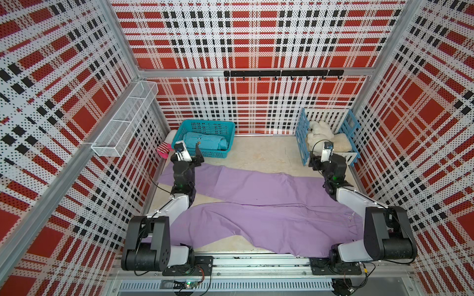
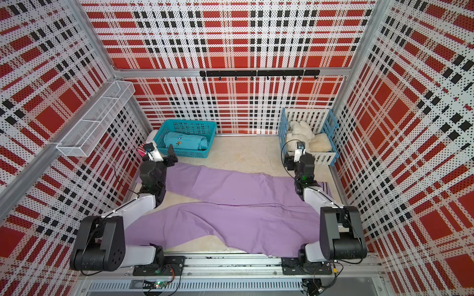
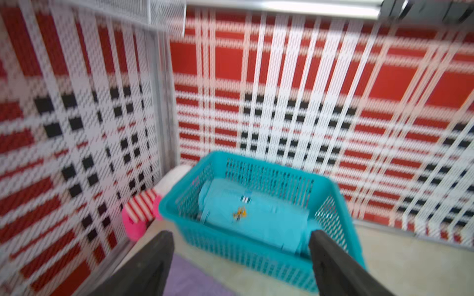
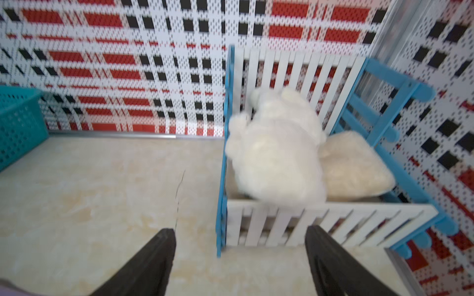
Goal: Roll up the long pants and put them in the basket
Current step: Fold the long pant at the center of the board.
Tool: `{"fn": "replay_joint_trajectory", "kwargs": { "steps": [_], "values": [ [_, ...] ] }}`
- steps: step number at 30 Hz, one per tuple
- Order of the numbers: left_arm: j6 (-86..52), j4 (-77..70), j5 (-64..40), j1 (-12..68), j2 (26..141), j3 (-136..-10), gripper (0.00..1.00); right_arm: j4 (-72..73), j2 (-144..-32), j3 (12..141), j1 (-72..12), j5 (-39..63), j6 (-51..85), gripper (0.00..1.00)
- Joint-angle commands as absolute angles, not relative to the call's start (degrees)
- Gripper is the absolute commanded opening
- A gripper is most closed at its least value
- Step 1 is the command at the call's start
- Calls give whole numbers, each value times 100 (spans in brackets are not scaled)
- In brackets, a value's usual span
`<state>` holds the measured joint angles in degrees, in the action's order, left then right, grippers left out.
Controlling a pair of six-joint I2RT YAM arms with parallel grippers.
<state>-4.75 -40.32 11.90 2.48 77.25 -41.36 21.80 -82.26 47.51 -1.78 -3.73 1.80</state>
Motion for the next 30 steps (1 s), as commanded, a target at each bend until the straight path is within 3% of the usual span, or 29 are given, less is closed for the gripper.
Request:
{"fn": "replay_joint_trajectory", "kwargs": {
  "steps": [1, 5, 12, 20, 23, 30],
  "values": [
    [-845, -1601, 1068, 484, 7948, -4764, 86, -708, -8296, 5620, -233, -438, 446, 80],
    [-1398, -110, 1170, 554, 8537, -5410, 80, -1998, -8464, 6255, -281, -438, 738, 78],
    [-1731, 494, 581, 394, 9473, -5914, 75, -3390, -9063, 6894, -272, -911, 844, 77],
    [-1661, 1405, 413, 325, 10678, -7059, 66, -3975, -9732, 7382, -264, -587, 934, 72],
    [-1626, 1691, 435, 396, 10626, -7059, 60, -4252, -9655, 7455, -294, -320, 883, 66],
    [-2647, 1379, 1204, 1200, 9405, -5667, 59, -4629, -9306, 7133, -993, -575, 1040, 65]
  ]
}}
